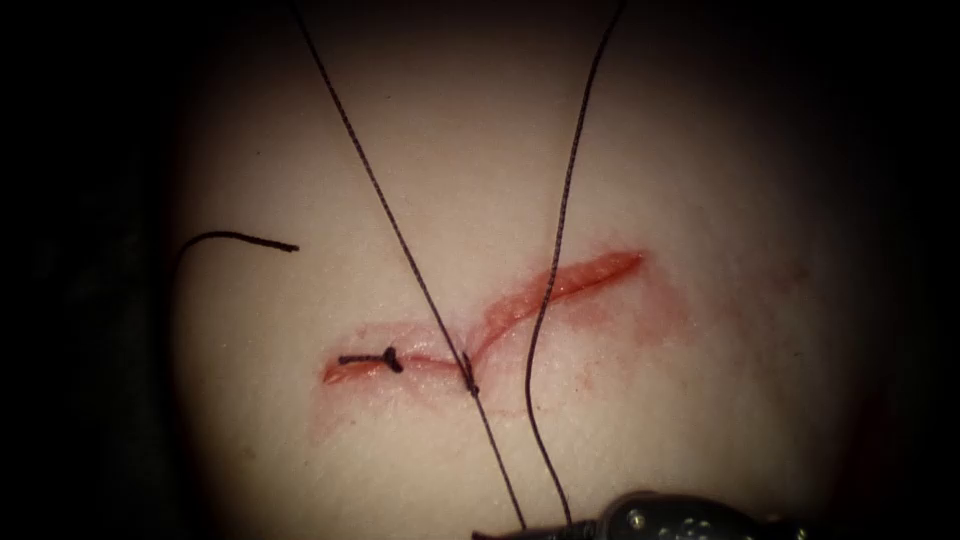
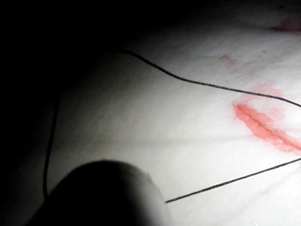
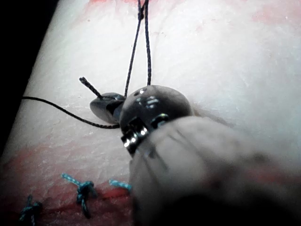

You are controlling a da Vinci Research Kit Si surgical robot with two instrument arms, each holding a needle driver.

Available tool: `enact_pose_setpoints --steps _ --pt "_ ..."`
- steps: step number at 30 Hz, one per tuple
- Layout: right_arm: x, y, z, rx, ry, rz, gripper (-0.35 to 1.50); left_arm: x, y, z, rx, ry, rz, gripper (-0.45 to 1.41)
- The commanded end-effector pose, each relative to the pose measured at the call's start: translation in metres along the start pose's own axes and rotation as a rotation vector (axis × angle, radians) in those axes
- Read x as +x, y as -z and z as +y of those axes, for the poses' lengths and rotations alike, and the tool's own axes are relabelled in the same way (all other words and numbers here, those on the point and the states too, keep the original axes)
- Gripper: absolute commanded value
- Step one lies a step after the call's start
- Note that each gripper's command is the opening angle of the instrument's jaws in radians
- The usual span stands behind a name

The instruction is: Wound Closure

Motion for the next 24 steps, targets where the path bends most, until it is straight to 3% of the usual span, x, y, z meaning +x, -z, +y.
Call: enact_pose_setpoints --steps 1,6,15,24 --pt "0.0001 -0.0009 0.0001 0.004 0.003 -0.001 -0.35 0.0005 -0.0005 0.0002 0.001 -0.010 -0.001 -0.45" --pt "0.0003 -0.0011 0.0003 0.002 0.001 0.000 -0.35 -0.0009 -0.0007 -0.0015 -0.004 -0.021 -0.015 -0.45" --pt "0.0017 -0.0012 0.0010 -0.029 0.011 0.036 -0.35 -0.0058 -0.0014 -0.0058 0.060 -0.009 -0.086 -0.45" --pt "0.0015 -0.0011 0.0008 -0.027 0.013 0.034 -0.35 -0.0069 -0.0016 -0.0068 0.066 -0.007 -0.105 -0.45"
